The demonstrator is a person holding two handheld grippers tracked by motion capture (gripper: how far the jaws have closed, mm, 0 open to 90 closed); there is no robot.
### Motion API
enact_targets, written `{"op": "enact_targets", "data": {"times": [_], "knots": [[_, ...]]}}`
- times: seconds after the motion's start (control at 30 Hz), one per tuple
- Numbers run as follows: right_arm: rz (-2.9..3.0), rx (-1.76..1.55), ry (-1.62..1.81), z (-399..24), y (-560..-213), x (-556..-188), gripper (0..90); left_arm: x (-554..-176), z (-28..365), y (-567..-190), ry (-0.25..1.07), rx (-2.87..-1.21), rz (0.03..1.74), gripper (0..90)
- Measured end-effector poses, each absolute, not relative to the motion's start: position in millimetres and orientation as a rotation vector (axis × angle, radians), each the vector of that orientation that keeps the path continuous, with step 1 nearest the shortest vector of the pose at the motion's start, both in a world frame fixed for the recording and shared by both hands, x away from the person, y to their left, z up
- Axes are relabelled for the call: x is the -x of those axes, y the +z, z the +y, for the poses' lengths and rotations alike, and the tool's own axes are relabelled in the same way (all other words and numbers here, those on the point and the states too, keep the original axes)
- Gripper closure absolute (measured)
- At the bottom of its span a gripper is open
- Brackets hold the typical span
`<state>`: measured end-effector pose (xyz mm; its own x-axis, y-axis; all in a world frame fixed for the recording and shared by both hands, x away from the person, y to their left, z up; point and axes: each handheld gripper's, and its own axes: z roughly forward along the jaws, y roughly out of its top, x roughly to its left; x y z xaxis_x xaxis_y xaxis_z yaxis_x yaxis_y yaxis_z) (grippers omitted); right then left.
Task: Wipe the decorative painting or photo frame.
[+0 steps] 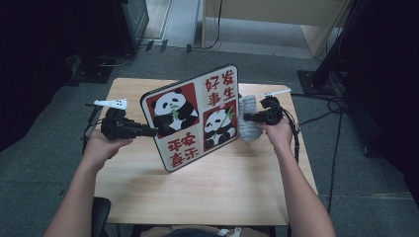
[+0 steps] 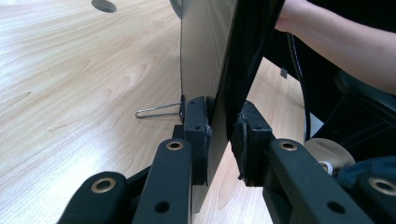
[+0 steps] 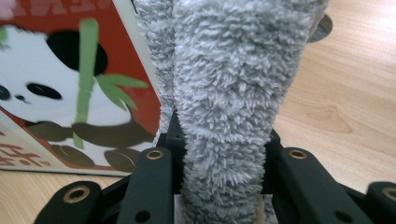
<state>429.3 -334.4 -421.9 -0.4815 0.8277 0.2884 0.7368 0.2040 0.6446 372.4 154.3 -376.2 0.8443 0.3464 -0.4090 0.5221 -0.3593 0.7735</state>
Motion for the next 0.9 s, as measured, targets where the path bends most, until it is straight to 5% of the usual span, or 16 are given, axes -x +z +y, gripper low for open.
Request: {"op": "enact_targets", "data": {"times": [0.9], "knots": [[2.346,-1.55,1.054,-337,-467,-412,68.4,-372,155,-376,-0.21,-1.981,0.646,77.2]]}}
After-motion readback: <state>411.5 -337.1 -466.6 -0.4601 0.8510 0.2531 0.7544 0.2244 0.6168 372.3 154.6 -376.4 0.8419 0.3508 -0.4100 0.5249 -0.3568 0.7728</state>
